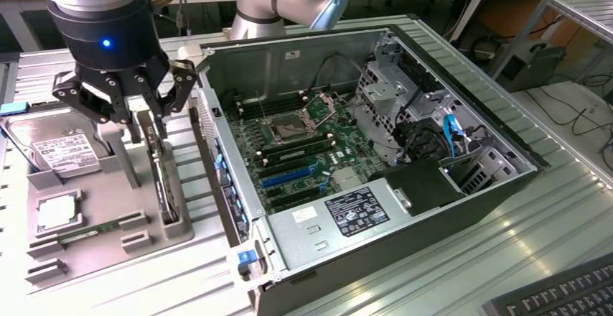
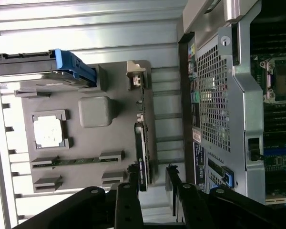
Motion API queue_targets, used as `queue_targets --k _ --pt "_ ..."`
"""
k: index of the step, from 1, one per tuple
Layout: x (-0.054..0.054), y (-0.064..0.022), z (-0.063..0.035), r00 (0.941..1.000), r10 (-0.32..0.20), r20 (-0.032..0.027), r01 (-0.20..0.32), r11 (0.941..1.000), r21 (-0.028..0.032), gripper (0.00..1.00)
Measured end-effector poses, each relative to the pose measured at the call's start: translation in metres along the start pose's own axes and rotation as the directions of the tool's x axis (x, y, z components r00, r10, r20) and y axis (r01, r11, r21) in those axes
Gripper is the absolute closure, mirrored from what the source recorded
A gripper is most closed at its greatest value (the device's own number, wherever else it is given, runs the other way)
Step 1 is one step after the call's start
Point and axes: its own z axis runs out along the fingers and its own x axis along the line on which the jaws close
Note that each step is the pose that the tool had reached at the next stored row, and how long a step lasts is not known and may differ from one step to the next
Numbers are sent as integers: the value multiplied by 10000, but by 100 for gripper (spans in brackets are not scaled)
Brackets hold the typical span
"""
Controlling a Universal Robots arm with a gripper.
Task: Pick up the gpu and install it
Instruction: 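Pick up the gpu and move the gpu toward the slot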
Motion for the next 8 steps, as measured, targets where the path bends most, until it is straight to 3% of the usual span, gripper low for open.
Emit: queue_targets --k 8 --pt "46 -10 173 10000 53 1 -53 10000 1 64"
